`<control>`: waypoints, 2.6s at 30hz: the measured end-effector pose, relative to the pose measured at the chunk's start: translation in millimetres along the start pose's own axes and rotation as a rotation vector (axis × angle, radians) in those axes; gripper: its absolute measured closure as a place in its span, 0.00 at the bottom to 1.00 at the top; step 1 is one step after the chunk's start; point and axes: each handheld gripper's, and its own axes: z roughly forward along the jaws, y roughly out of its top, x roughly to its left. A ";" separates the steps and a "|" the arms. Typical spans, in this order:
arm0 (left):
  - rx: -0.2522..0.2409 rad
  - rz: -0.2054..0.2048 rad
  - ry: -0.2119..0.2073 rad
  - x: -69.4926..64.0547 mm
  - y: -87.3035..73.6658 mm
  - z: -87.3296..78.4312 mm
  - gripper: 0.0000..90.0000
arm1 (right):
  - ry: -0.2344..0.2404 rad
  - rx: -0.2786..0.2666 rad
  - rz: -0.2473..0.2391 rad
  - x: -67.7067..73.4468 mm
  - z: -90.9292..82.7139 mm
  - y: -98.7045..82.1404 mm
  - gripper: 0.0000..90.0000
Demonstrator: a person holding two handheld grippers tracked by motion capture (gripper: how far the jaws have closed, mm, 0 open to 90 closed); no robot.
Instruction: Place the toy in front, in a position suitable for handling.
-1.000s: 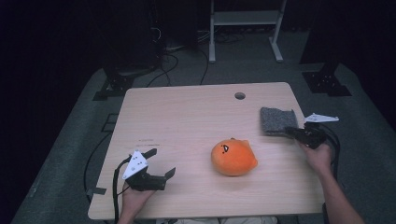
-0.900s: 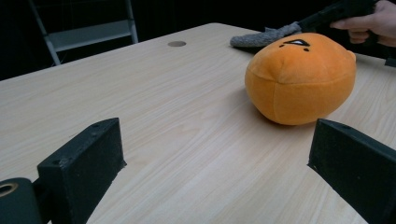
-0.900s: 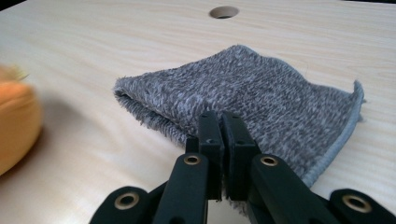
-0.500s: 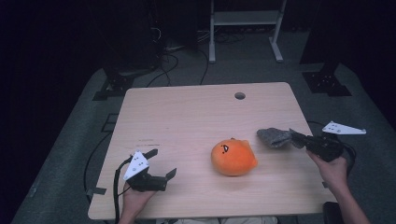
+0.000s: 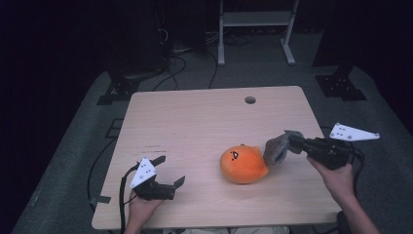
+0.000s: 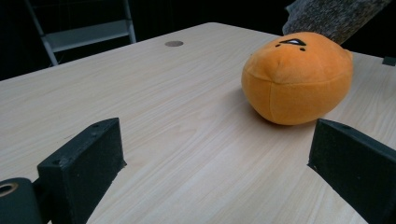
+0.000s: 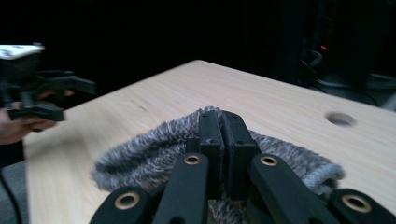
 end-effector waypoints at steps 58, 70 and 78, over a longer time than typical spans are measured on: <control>0.163 0.061 -0.380 -56.7 41.1 166.3 0.14 | 0.128 0.260 -0.185 33.3 79.7 -62.5 0.89; 0.165 0.129 -0.351 -47.2 41.5 137.2 0.51 | 0.144 0.204 -0.162 40.0 76.3 -54.3 0.90; 0.176 0.101 -0.303 -25.5 27.9 98.1 0.49 | 0.128 0.275 -0.168 43.2 85.3 -62.8 0.90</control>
